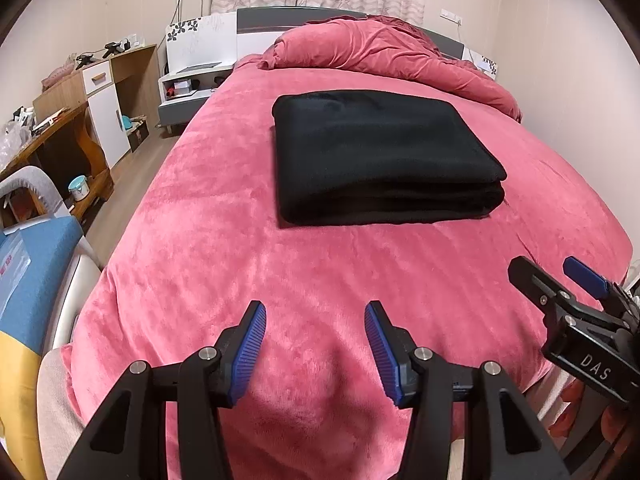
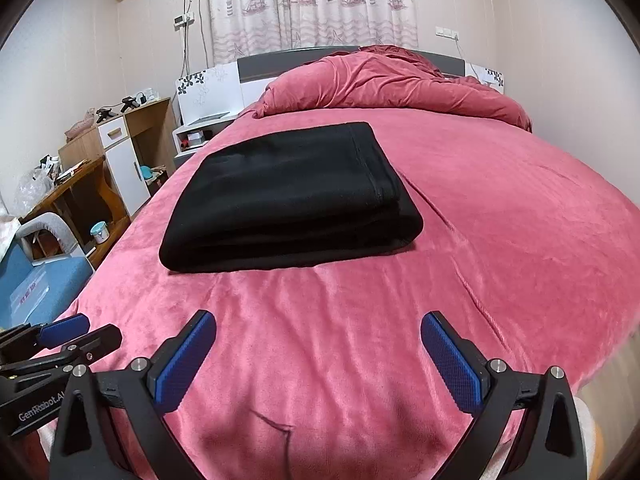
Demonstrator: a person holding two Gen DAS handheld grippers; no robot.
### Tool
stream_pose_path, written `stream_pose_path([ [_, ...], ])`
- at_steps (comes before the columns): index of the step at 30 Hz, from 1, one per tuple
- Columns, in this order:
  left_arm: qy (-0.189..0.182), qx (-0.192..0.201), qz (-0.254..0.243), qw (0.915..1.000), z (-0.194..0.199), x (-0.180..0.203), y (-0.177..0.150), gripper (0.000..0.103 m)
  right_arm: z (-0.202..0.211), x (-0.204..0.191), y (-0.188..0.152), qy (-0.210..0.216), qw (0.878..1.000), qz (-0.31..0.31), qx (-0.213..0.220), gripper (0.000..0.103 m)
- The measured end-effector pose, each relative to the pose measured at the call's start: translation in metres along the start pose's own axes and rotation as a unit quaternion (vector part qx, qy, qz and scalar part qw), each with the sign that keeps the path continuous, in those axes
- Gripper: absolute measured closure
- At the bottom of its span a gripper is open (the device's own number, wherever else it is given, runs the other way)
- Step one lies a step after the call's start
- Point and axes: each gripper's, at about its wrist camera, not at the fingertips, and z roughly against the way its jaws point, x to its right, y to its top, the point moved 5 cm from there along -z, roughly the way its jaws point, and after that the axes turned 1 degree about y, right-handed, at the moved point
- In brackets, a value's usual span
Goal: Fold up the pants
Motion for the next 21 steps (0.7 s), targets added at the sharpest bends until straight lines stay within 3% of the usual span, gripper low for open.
stream_pose_path([
  [21,0.014,-0.015,0.007,0.9998,-0.0073,-0.0015,-0.0037,0.051,-0.0051,-0.0005,-0.0032,0.002,1.000,-0.001,-0.010,0.000],
])
